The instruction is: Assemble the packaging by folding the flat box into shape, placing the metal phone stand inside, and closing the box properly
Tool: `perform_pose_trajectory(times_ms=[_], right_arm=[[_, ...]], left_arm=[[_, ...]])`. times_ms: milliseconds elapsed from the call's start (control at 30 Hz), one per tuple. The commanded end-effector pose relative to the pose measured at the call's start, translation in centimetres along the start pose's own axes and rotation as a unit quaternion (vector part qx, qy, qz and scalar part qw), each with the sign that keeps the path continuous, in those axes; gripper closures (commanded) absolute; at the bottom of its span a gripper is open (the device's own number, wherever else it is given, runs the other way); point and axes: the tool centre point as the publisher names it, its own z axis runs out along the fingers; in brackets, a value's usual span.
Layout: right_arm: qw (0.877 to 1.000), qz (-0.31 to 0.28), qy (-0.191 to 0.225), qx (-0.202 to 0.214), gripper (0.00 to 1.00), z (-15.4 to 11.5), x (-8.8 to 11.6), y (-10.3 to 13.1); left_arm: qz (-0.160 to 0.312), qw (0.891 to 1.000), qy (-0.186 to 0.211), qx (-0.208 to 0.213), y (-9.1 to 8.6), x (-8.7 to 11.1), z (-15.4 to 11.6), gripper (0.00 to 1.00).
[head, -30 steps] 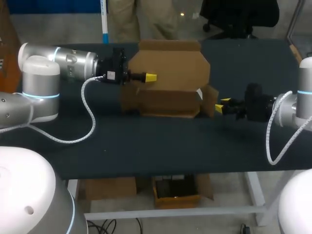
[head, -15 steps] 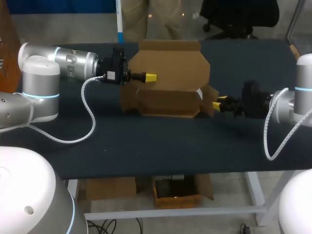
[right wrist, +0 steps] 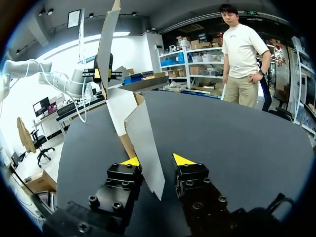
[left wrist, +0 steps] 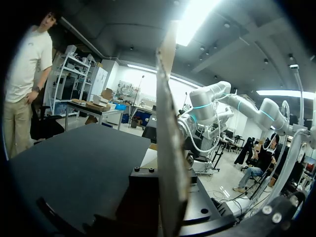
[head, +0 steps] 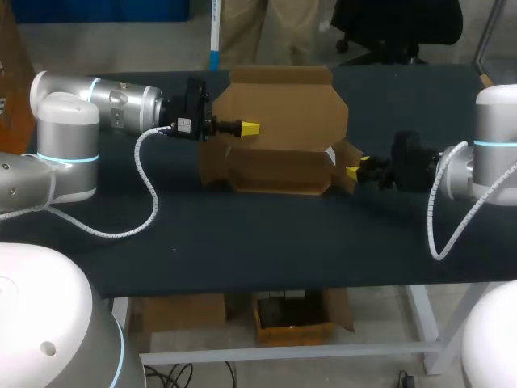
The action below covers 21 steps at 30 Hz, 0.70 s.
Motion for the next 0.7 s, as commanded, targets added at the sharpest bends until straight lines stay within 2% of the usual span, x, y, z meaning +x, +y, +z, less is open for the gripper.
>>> perform_pose_trajectory(times_ms=[33, 100, 300, 700], right_arm=[[1.000, 0.000, -0.004, 0.002, 0.76, 0.6, 0.1, 0.1], [1.000, 0.000, -0.006, 0.002, 0.86, 0.7, 0.2, 0.1], [1.000, -0.001, -0.019, 0.004, 1.00, 0.6, 0.9, -0.1], [0.998, 0.007, -0.067, 0.006, 0.99, 0.4, 2.7, -0.6]], left_arm=[[0.000, 1.000, 0.001, -0.001, 0.3, -0.1, 0.0, 1.00], [0.000, 1.000, 0.001, -0.001, 0.3, -0.1, 0.0, 1.00], [0.000, 1.000, 0.001, -0.001, 0.3, -0.1, 0.0, 1.00], [0.000, 1.000, 0.001, -0.001, 0.3, -0.1, 0.0, 1.00]])
